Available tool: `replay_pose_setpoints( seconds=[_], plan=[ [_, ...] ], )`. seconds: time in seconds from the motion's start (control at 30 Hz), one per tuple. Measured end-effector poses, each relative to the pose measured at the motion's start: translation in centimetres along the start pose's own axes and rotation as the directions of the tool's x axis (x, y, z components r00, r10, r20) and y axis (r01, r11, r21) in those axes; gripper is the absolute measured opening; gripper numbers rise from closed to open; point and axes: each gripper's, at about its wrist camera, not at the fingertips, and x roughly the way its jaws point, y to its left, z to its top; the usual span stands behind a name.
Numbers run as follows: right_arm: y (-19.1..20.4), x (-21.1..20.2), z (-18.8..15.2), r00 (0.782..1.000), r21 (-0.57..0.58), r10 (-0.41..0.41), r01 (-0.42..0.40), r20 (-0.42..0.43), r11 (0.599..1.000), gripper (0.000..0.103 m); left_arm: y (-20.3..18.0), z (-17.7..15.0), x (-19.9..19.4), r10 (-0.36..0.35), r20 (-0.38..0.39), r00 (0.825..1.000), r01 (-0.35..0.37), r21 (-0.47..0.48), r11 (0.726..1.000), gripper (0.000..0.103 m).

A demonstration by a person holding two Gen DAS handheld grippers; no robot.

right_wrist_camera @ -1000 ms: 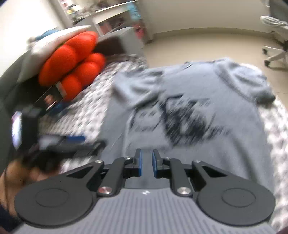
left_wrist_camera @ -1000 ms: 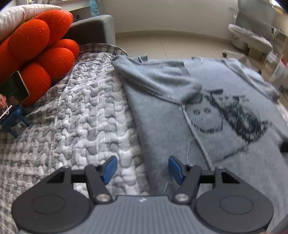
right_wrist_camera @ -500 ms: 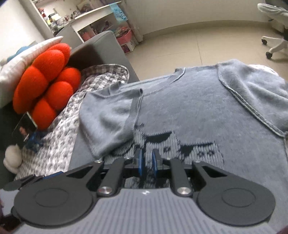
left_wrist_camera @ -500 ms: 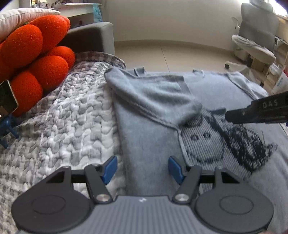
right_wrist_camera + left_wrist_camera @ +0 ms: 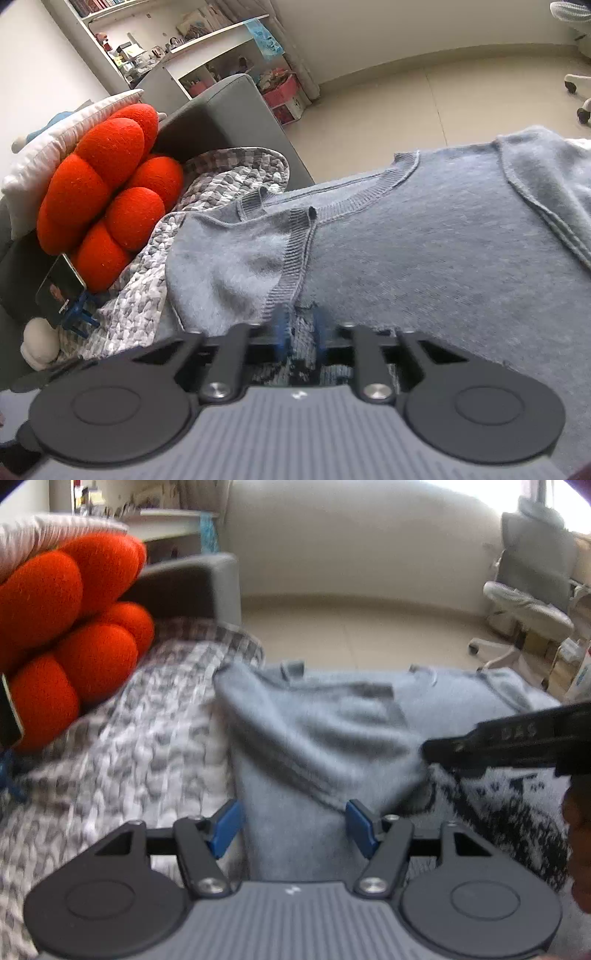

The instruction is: Fold clothes

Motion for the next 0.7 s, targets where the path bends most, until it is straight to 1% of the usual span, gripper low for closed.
replay_pose_setpoints(
  seconds=[0.1,0.17,0.23,0.3,0.37,0.43,0.53,0.57,0.63,0.7],
  plan=[
    [0.2,0.2,0.2,1.000,-0.008,0.018,-0.018,0.000,1.000,0.039,0.3,0.3,0.8,-0.014,-0.007,1.000,0.014,-0.015,1.000,0.065],
    [0.6,0.5,0.1,1.000,-0.031,0.023,-0.023,-0.012,0.999,0.040,0.2,0.2,1.8,-0.007,-0.027,1.000,0.007,0.005,1.000,0.065],
    [1.0,0.8,0.0,0.999,-0.052,0.030,-0.031,-0.024,0.998,0.041,0.1,0.1,2.1,-0.004,-0.018,1.000,0.004,0.024,1.000,0.066],
    [1.2,0.8,0.0,0.998,-0.052,0.058,-0.060,-0.036,0.997,0.041,0.4,0.2,2.2,-0.013,-0.022,1.000,0.014,0.015,1.000,0.066],
    [1.3,0.5,0.2,0.993,-0.023,0.111,-0.113,-0.044,0.993,0.041,0.8,0.2,2.3,-0.025,-0.029,0.999,0.025,0.001,1.000,0.067],
    [1.4,0.1,0.5,0.985,0.014,0.170,-0.170,-0.028,0.985,0.041,1.0,0.2,2.4,-0.027,-0.030,0.999,0.028,0.004,1.000,0.068],
    [1.6,-0.7,1.0,0.963,0.063,0.270,-0.270,0.003,0.961,0.041,1.0,0.2,2.4,-0.030,-0.030,0.999,0.030,0.005,1.000,0.069],
    [1.7,-0.9,1.0,0.958,0.068,0.286,-0.286,0.008,0.956,0.041,1.0,0.2,2.4,-0.030,-0.030,0.999,0.030,0.006,1.000,0.069],
    [1.9,-1.1,1.2,0.957,0.064,0.289,-0.290,0.011,0.955,0.041,0.9,0.2,2.4,-0.028,-0.029,0.999,0.029,0.008,1.000,0.069],
    [1.7,-0.9,1.2,0.964,0.072,0.267,-0.267,0.007,0.961,0.041,0.8,0.2,2.4,-0.028,-0.030,0.999,0.028,0.008,1.000,0.069]
  ],
)
